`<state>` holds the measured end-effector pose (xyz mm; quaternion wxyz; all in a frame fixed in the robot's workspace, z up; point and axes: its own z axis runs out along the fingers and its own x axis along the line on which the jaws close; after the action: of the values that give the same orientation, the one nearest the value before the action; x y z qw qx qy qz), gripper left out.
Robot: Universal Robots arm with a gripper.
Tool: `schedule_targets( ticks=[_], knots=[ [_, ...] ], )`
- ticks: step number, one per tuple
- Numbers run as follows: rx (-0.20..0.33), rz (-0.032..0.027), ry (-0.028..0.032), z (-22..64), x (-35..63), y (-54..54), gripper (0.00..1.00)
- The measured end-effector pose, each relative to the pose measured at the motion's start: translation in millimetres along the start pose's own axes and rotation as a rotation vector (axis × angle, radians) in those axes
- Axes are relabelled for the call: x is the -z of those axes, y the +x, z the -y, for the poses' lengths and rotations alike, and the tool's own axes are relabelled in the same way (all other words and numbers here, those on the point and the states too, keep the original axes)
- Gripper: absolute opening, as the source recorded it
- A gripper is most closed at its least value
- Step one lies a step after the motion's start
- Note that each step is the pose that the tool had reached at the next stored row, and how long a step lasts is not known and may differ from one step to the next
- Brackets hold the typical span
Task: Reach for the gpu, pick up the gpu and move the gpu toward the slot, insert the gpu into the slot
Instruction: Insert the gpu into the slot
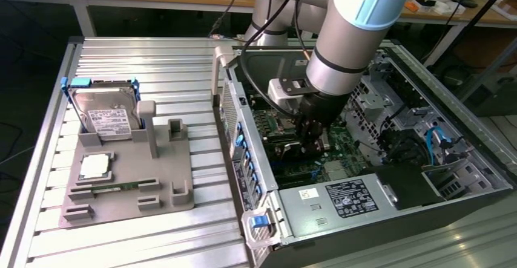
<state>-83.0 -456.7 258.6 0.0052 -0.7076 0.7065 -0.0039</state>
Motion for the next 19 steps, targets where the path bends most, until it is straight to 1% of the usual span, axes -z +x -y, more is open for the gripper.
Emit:
schedule_targets(
  ticks=[9,11,12,19],
  knots=[
    [0.000,-0.0001,0.0000,0.0,-2.2,-0.5,0.27],
    [0.000,0.0016,0.0010,0.1,-2.9,-1.8,0.27],
    [0.000,0.0002,0.0002,0.0,-2.3,-2.7,0.27],
    [0.000,0.0000,0.0000,0.0,-2.3,-3.1,0.27]
  ],
)
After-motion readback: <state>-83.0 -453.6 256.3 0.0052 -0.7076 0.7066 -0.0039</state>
